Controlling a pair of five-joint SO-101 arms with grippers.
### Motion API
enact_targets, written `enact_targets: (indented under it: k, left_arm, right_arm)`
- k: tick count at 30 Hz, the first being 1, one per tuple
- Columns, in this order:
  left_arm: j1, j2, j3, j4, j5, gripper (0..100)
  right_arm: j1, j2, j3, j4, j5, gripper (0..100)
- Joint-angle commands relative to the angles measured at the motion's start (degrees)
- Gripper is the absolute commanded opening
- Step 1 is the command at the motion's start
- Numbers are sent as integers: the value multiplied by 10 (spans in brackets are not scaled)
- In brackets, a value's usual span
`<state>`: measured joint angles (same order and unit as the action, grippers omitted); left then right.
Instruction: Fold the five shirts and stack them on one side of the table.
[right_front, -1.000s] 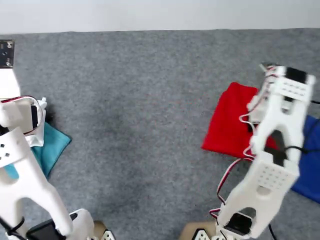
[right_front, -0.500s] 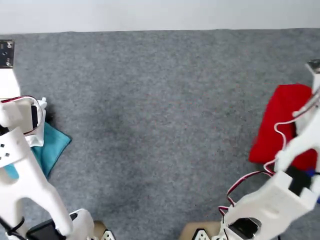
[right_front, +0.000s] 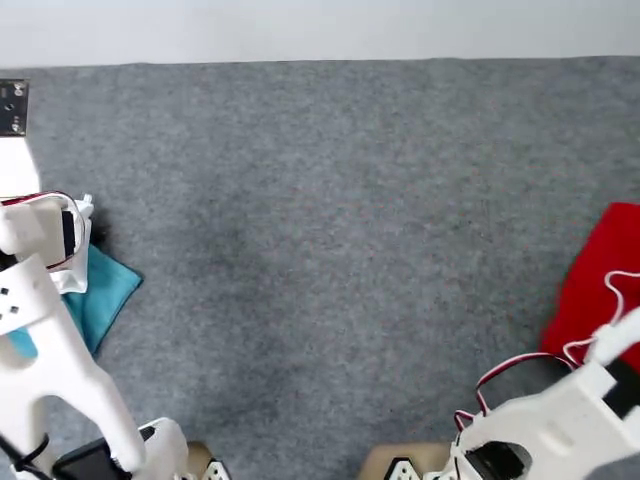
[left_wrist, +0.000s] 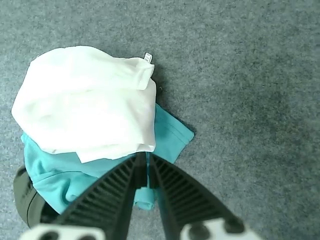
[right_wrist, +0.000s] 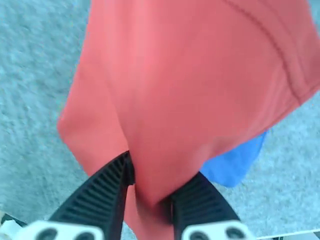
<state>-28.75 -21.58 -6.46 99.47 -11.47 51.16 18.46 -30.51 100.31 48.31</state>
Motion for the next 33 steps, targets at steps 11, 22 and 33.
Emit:
enact_targets:
  k: [11, 22, 33]
  left_arm:
    - [-4, -19, -1, 11, -4, 15]
    - [-4, -19, -1, 11, -4, 15]
    - [-4, -19, -1, 11, -4, 15]
  right_arm:
    - [68, 7, -22, -51, 29, 10]
    - [89, 54, -21, -95, 34, 73]
    - [87, 29, -74, -86, -62, 296]
